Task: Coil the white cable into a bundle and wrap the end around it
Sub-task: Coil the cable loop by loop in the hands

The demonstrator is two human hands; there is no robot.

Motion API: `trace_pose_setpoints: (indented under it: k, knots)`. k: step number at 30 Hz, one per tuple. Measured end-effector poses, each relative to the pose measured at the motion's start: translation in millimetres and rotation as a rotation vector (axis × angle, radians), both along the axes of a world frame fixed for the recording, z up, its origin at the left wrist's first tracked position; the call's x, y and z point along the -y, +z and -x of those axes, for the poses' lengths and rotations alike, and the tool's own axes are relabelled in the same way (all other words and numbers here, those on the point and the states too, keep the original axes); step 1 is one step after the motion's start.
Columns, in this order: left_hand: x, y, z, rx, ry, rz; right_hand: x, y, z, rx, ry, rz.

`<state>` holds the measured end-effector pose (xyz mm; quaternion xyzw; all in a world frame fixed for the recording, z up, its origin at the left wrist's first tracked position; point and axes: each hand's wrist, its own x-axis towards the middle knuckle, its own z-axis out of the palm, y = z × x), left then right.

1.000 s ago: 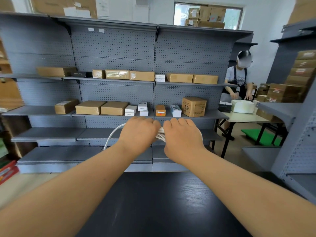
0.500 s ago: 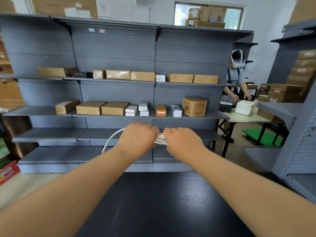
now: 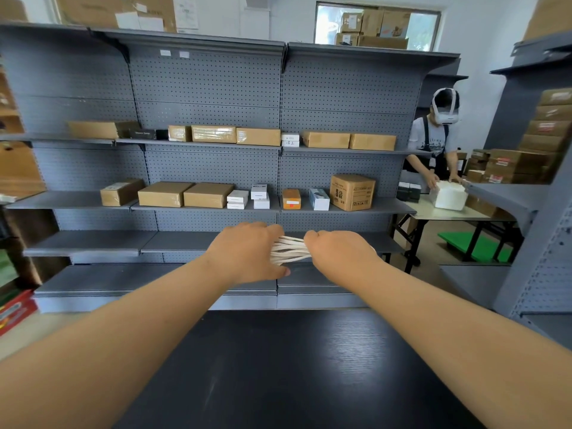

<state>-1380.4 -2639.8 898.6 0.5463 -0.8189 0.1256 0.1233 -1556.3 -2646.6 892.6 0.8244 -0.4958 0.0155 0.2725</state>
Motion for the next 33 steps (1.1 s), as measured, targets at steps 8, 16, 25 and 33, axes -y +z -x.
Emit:
trace_pose_setpoints:
  k: [8, 16, 25, 33]
  knots:
    - [-1, 4, -8, -0.641, -0.027, -0.572, 0, 3, 10, 0.029, -0.041, -0.022]
    - [-10, 9, 0, -0.475, -0.008, -0.629, 6, 2, 19, 0.015, -0.081, -0.013]
    - [-3, 4, 8, -0.058, 0.089, -0.297, 5, 3, 19, 0.01, -0.056, -0.004]
    - [-7, -7, 14, 0.233, -0.023, 0.188, 5, 5, 8, 0.061, -0.027, -0.022]
